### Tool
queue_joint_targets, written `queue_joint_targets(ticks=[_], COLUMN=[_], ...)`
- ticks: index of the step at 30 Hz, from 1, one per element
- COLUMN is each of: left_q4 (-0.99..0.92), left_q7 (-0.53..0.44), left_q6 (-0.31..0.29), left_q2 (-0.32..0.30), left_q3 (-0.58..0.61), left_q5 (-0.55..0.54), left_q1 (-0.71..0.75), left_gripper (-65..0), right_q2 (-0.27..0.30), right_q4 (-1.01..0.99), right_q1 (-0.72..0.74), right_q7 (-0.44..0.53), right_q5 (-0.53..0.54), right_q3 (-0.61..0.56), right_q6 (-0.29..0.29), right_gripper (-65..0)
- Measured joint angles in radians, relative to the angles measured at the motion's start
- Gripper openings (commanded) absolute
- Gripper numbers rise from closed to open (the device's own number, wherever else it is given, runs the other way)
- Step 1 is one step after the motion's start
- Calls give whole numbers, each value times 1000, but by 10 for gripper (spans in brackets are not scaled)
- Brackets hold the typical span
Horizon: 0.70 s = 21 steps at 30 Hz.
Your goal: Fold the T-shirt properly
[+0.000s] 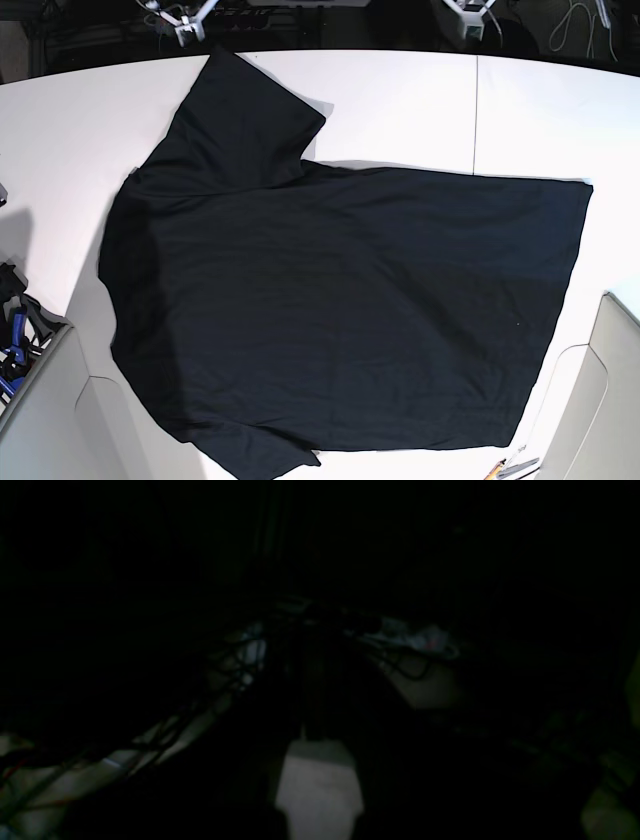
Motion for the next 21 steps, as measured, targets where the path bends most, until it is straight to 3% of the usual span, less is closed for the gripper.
queue_joint_targets(ticks=[5,12,16,21], left_q4=[127,370,567,784], left_q7=[2,100,111,125], left_q6=[-13,-262,-315,-405], left_q2=[-28,-140,-210,-241], left_q3=[1,2,-8,-110], left_q5=[-51,-244,-341,-395], left_q1=[130,306,447,611], left_gripper=[-650,-650,-650,-650], right_q2=[24,40,92,147], right_q4=[110,340,554,830], right_q1=[-127,-318,-444,-595], right_q7=[0,-9,-12,-6], right_q5=[65,149,158,169], right_q3=[0,-2,-2,33], right_q6=[-5,-7,-12,-32], right_gripper=[-650,-650,-650,-650])
